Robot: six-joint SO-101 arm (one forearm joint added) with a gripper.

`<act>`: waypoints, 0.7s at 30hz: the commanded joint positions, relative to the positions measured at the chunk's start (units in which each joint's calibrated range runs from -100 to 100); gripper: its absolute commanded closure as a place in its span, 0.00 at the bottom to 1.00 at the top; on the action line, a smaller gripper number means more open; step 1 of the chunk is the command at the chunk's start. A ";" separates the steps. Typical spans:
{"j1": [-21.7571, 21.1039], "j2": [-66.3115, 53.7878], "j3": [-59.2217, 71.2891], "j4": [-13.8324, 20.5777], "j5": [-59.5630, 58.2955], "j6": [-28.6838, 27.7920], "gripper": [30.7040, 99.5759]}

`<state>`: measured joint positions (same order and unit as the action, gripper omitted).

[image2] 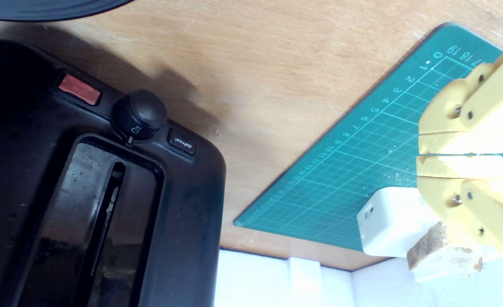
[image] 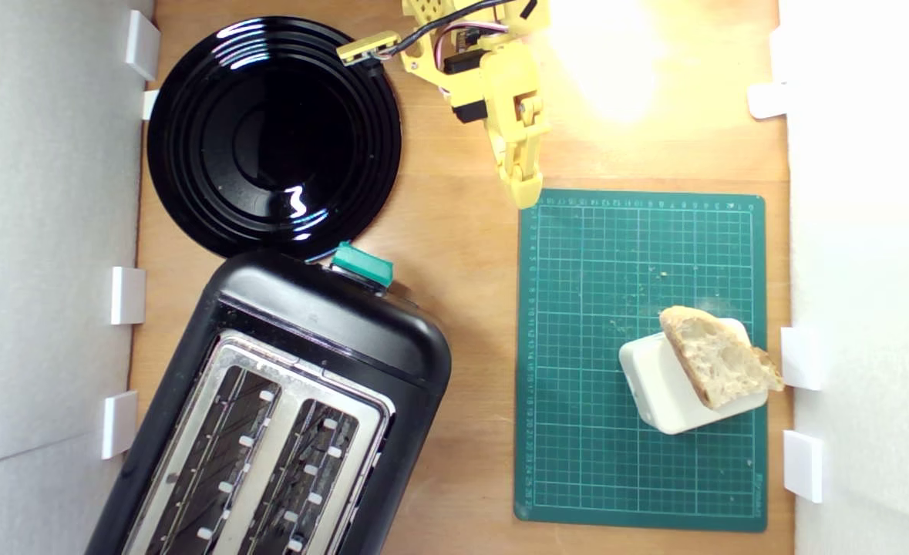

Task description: Pick bread and place in toaster

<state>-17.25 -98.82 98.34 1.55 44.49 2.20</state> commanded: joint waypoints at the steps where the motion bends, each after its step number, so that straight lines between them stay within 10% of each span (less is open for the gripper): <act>1: 0.17 0.16 0.21 0.62 0.13 -0.03 0.89; 21: 0.01 0.07 0.21 -0.19 0.13 -0.39 0.89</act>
<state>-17.35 -98.82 98.34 1.47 44.49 2.10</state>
